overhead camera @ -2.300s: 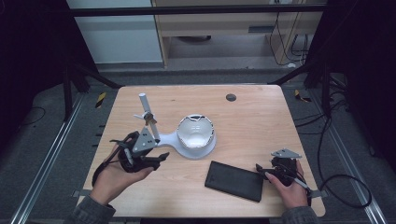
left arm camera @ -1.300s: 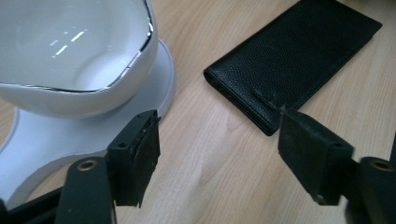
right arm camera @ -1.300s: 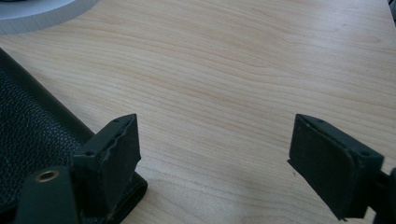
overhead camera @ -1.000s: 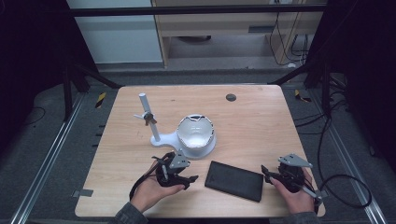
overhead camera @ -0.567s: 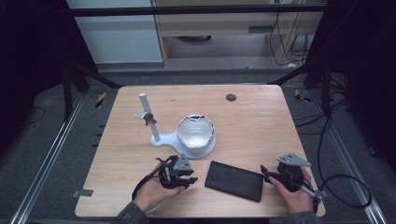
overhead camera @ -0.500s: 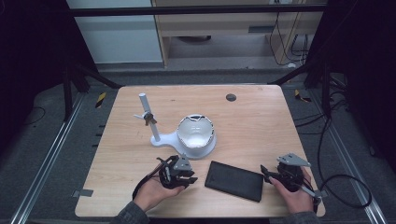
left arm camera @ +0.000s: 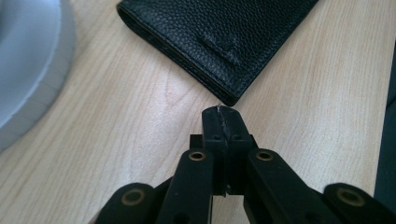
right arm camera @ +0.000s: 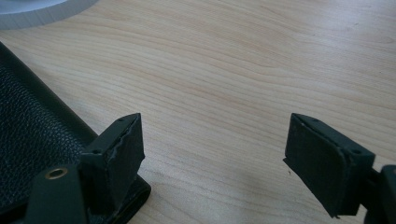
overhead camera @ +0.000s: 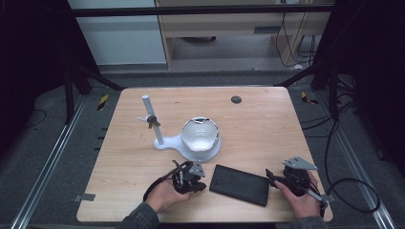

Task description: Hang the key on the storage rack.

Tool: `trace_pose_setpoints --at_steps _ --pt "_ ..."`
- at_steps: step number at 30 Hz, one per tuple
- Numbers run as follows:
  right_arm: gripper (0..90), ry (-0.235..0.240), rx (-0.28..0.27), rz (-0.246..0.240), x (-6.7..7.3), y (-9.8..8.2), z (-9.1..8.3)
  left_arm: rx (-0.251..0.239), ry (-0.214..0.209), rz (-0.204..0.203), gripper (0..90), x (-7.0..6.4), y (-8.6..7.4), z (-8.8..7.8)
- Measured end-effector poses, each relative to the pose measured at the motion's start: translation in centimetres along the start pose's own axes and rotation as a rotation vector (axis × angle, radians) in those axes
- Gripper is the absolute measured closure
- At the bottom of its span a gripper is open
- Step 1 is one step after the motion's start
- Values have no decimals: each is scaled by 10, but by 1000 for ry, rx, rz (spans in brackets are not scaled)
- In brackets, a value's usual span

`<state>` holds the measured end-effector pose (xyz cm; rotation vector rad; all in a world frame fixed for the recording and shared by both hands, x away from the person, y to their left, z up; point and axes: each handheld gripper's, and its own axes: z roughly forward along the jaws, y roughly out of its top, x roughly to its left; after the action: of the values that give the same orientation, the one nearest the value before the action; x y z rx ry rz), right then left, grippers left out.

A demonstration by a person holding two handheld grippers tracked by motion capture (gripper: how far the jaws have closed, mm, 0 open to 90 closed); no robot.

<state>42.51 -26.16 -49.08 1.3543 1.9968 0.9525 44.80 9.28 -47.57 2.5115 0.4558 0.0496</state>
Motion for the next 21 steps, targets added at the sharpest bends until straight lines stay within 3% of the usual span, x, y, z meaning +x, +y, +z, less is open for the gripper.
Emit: trace_pose_setpoints --at_steps 21 --pt "190 5 -1 -4 1 0 0 22 -33 5 897 0 5 9"
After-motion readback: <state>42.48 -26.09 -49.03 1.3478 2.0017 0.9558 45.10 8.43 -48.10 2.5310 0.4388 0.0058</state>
